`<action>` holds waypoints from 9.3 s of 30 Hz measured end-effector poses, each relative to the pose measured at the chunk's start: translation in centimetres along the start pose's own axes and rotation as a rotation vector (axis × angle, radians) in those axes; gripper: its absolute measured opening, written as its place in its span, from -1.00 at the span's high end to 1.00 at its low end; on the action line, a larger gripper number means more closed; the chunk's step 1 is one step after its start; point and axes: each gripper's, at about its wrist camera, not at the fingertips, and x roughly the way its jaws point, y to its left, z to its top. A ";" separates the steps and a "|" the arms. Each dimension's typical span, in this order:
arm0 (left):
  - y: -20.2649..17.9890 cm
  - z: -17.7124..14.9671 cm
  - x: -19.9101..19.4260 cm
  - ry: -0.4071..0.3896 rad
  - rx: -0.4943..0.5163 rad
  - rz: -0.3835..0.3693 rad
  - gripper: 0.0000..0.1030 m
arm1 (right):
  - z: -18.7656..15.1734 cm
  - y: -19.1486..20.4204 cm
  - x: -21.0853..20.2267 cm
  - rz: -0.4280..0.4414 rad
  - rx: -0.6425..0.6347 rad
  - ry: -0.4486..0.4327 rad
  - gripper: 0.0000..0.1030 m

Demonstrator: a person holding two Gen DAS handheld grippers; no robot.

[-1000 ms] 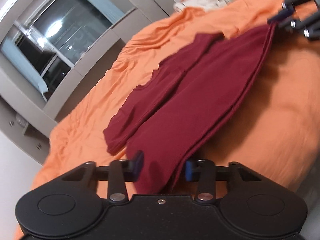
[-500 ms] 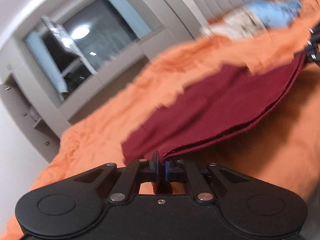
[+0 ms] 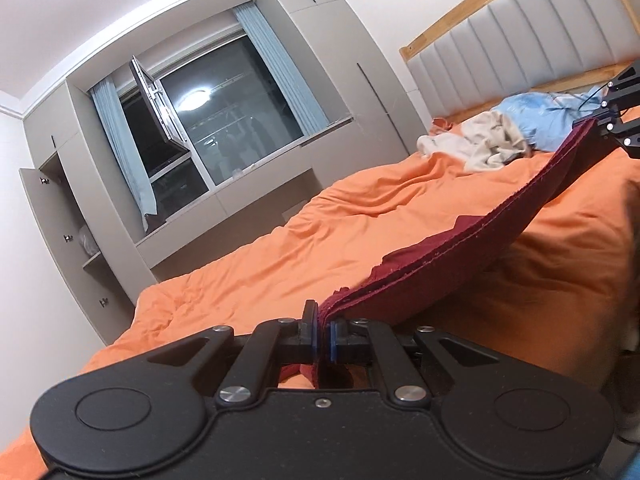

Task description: Fold small clothes

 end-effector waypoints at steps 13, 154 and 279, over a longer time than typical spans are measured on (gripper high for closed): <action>1.7 2.8 2.8 -0.063 -0.114 0.015 0.89 | 2.3 -2.8 11.7 -0.114 0.029 -0.106 0.89; 3.7 -9.8 32.6 0.352 -1.117 -0.086 -0.99 | -4.2 4.4 30.4 0.135 0.335 0.390 -1.00; -12.2 2.6 27.7 0.160 -0.083 -0.487 -0.06 | -11.8 -8.9 35.2 0.370 1.221 0.565 0.36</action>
